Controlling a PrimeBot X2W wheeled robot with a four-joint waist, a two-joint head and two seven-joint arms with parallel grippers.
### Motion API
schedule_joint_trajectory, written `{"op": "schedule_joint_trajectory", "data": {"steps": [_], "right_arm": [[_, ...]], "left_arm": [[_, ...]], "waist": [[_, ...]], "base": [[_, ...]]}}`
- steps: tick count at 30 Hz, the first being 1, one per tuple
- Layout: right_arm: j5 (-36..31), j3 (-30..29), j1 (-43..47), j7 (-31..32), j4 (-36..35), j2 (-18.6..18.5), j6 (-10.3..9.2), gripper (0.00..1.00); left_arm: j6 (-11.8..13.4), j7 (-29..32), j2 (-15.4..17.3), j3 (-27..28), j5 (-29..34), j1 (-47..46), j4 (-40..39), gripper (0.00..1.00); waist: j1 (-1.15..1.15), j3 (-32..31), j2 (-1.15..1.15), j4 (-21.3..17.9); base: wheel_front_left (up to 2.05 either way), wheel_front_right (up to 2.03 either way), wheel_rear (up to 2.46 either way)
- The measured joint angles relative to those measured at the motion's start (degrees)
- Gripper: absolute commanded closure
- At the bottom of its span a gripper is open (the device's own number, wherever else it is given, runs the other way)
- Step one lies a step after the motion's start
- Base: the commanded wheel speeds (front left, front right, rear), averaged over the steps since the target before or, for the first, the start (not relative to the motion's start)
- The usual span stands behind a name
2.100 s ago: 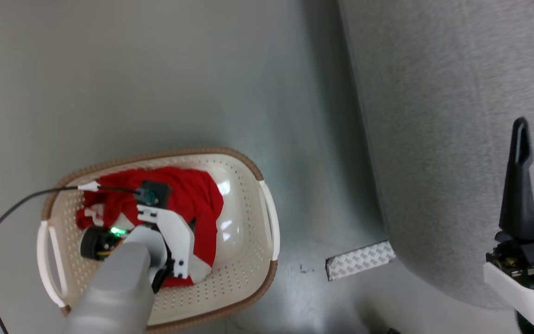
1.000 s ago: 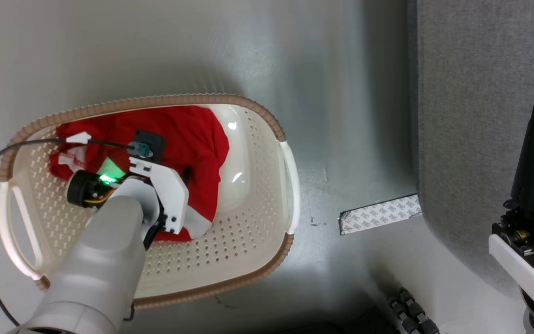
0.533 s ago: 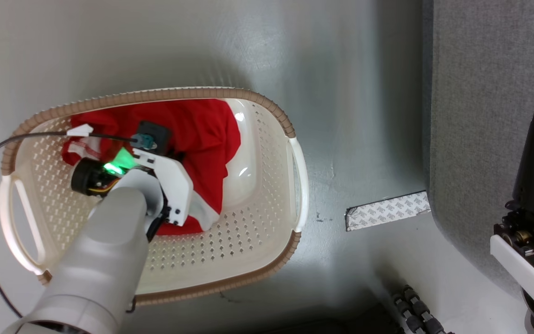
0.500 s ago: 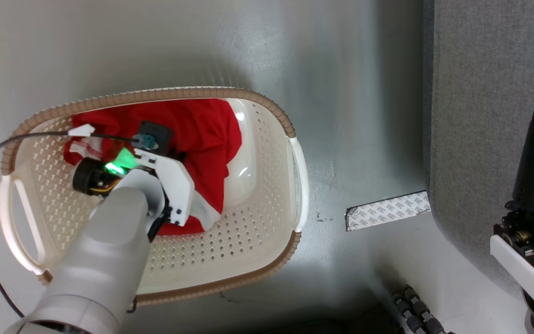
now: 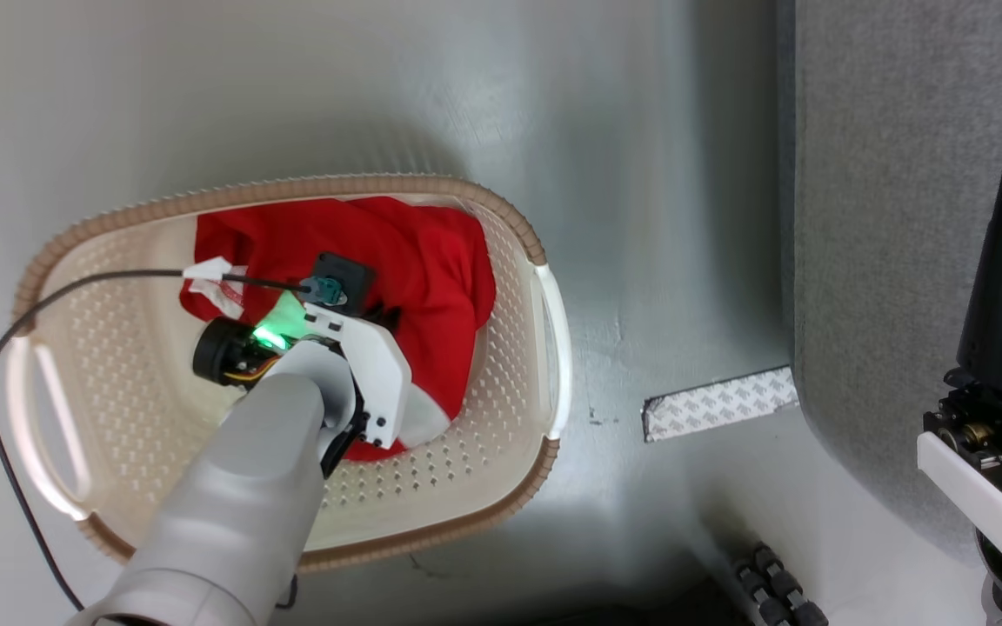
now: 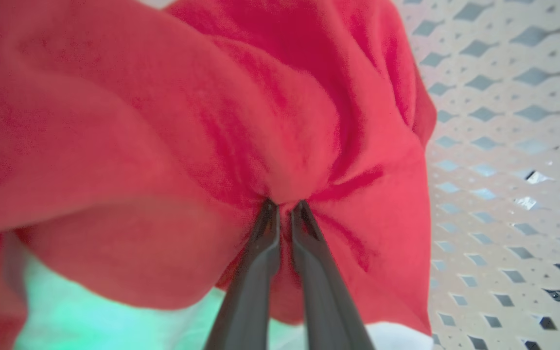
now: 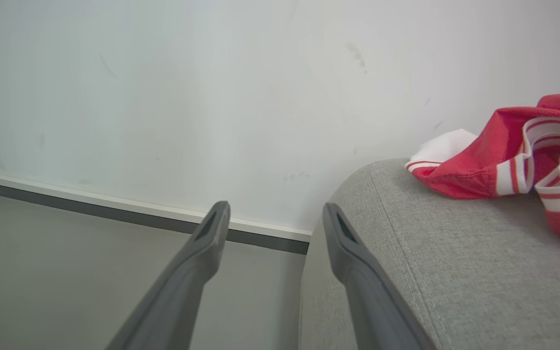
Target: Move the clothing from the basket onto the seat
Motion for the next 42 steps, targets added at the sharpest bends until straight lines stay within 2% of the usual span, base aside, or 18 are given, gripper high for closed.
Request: {"op": "schedule_joint_trajectory", "data": {"steps": [11,20,36,42], "right_arm": [[-0.01,-0.29,0.40,0.00,3.01,0.01,0.00,0.00],[0.51,-2.21,3.21,0.00,8.06,0.02,0.00,0.00],[0.29,-6.19,14.25,0.00,20.36,0.03,0.00,0.00],[-0.02,-6.90,18.08,0.00,24.38,0.04,0.00,0.00]], "left_arm": [[0.00,-4.64,0.03,-1.97,-5.10,1.99,-0.98,1.00],[0.00,-8.42,-0.16,-2.91,-9.13,6.39,-2.19,1.00],[0.00,-11.59,-0.59,-3.05,-17.85,18.17,-9.78,1.00],[1.20,-11.89,-0.24,-0.94,-18.68,22.92,-14.60,1.00]], "waist": [[-0.04,-7.23,0.00,1.73],[-0.04,-15.48,0.01,3.04],[-0.06,-35.63,0.01,7.01],[-0.06,-43.48,0.01,8.75]], "base": [[0.00,0.00,0.00],[0.00,0.00,0.00],[0.00,0.00,0.00],[0.00,0.00,0.00]]}}
